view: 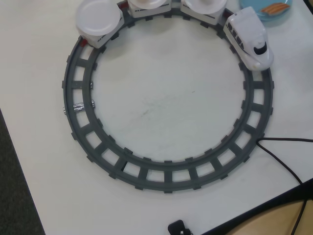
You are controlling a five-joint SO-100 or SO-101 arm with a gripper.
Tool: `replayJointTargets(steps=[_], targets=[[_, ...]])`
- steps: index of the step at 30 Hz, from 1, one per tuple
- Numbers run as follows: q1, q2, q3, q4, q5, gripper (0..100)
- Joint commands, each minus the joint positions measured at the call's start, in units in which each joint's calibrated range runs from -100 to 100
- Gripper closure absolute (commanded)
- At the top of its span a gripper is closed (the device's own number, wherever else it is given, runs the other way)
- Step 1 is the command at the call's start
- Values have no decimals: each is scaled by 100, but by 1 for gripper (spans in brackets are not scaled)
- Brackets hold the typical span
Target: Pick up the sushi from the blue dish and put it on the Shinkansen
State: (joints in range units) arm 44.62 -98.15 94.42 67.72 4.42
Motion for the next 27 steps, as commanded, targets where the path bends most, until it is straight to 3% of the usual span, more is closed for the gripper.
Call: replayJointTargets(steps=[1,27], targets=[[-8,-52,-25,19,20,99],[-87,7,-34,-32,-7,98]])
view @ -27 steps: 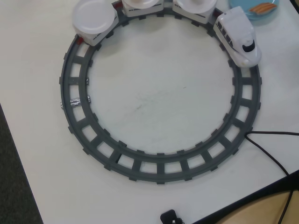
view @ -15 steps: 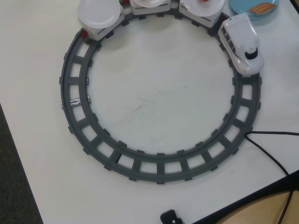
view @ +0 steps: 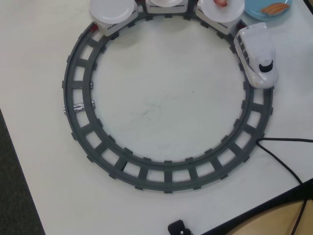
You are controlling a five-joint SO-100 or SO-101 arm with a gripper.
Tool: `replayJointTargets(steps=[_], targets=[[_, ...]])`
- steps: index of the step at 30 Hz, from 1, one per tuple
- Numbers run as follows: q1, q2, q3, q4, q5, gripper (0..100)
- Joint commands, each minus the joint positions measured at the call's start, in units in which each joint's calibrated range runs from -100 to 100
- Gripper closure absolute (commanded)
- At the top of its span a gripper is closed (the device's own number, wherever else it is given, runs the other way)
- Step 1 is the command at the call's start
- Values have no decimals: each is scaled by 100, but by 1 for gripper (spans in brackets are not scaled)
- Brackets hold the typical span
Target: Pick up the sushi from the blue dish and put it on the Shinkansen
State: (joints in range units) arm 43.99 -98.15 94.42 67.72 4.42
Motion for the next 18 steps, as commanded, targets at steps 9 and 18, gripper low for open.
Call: replayJointTargets(steps=[9,18], targets=[[-174,934,-752,-41,-1,98],[-148,4349,-4451,-298,14,98]])
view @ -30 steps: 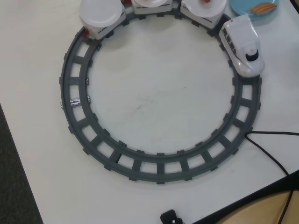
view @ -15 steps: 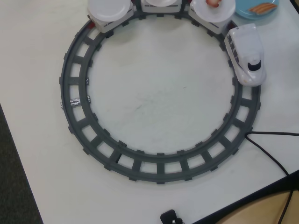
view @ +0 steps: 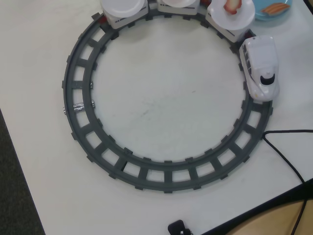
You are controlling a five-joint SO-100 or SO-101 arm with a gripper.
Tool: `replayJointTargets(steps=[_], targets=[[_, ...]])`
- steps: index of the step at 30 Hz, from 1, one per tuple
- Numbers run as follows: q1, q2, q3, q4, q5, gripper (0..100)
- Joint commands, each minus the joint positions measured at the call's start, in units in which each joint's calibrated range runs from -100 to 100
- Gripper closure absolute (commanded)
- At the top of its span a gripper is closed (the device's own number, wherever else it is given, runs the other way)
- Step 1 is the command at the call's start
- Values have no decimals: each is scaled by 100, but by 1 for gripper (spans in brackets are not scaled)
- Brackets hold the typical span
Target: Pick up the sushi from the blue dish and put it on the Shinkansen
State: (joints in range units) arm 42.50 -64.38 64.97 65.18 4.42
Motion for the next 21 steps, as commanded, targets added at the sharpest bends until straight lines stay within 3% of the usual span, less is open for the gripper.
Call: replayJointTargets(steps=[1,10,16,21], targets=[[55,1281,-1874,-44,14,98],[398,3544,-4450,-121,-211,98],[301,4755,-5339,-155,-374,97],[143,5799,-6084,-87,-384,82]])
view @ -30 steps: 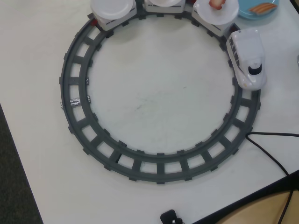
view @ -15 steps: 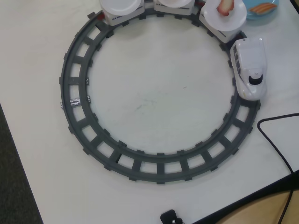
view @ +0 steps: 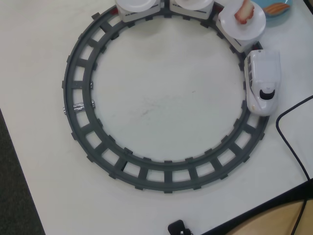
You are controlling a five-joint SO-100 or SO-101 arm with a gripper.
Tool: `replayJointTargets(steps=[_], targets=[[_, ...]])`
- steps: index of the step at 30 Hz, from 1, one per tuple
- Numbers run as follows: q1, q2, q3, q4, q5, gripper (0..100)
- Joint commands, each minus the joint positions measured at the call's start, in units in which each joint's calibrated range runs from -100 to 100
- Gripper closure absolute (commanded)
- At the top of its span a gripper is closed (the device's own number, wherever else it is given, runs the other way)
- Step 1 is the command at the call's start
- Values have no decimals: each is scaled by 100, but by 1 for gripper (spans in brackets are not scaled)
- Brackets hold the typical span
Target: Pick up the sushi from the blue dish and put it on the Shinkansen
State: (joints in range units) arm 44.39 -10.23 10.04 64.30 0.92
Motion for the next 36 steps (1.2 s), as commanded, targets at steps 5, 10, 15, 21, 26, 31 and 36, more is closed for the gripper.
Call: replayJointTargets(steps=[5,10,15,21,26,31,36], targets=[[-205,1186,-932,1,-752,67],[-654,1537,-1372,600,-1235,64],[-988,2080,-1974,1036,-1334,64],[-979,3057,-2755,1182,-1376,64],[-891,3716,-3625,1584,-1345,64],[-750,4167,-3957,1738,-1308,64],[-460,4318,-3975,1789,-1250,64]])
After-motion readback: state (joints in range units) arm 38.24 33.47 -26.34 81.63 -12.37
